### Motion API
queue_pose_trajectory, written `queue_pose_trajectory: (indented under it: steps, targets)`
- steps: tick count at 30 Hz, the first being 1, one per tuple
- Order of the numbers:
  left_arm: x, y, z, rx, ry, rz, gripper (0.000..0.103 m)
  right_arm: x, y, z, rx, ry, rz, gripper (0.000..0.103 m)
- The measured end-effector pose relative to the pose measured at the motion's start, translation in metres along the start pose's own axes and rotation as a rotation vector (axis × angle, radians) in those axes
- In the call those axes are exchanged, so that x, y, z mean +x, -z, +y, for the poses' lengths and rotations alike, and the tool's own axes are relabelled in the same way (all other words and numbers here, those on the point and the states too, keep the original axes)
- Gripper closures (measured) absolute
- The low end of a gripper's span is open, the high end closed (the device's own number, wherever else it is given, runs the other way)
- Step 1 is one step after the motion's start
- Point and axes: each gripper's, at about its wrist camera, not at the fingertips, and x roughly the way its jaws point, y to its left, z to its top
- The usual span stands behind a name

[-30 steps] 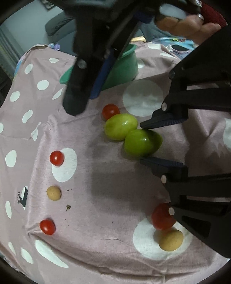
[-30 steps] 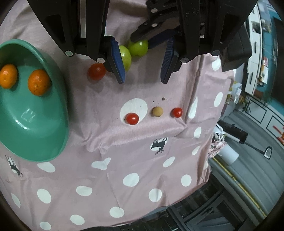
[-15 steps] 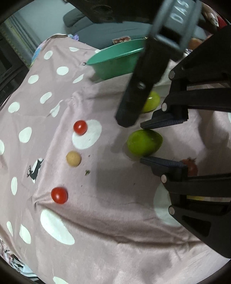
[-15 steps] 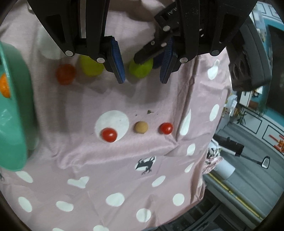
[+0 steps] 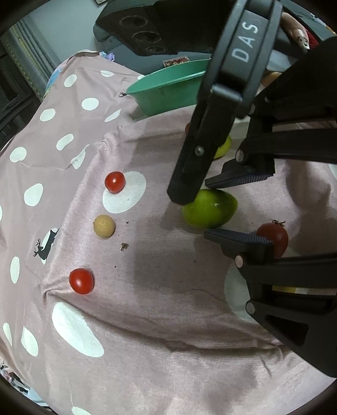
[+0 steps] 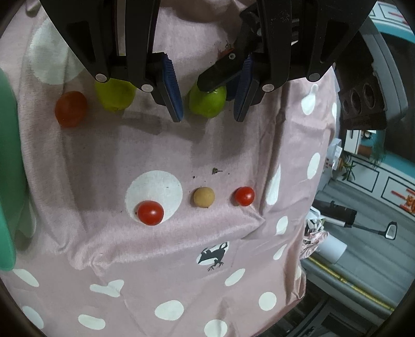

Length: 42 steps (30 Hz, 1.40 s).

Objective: Organize fruits
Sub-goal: 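Lower and close the right gripper on the green plum, then lift the green plum with the right gripper and carry it to the bowl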

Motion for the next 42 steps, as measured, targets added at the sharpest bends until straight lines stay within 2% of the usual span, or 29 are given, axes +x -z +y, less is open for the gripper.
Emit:
queue_pose_trajectory:
  steps: [6,16,19,24,30,42]
  targets:
    - [0.003,0.002,0.002,-0.010,-0.014,0.022,0.063,0.007,0.002,0.003,-0.012,-0.016,0.027,0.060]
    - [0.003,0.004,0.002,-0.012,-0.026,0.024,0.065,0.018,0.004,0.005,-0.029,0.000,0.065,0.066]
    - [0.004,0.005,0.002,-0.006,-0.026,0.017,0.070,0.017,0.005,0.006,-0.039,0.005,0.062,0.067]
    - [0.004,0.005,-0.002,0.007,-0.042,-0.001,0.070,0.018,0.006,0.006,-0.046,0.002,0.055,0.069]
    - [-0.010,0.006,-0.015,0.048,-0.037,-0.077,0.070,0.002,0.007,0.012,-0.073,-0.003,-0.010,0.069]
    - [-0.056,0.018,-0.048,0.148,-0.012,-0.267,0.070,-0.051,0.017,0.037,-0.160,-0.016,-0.202,0.069]
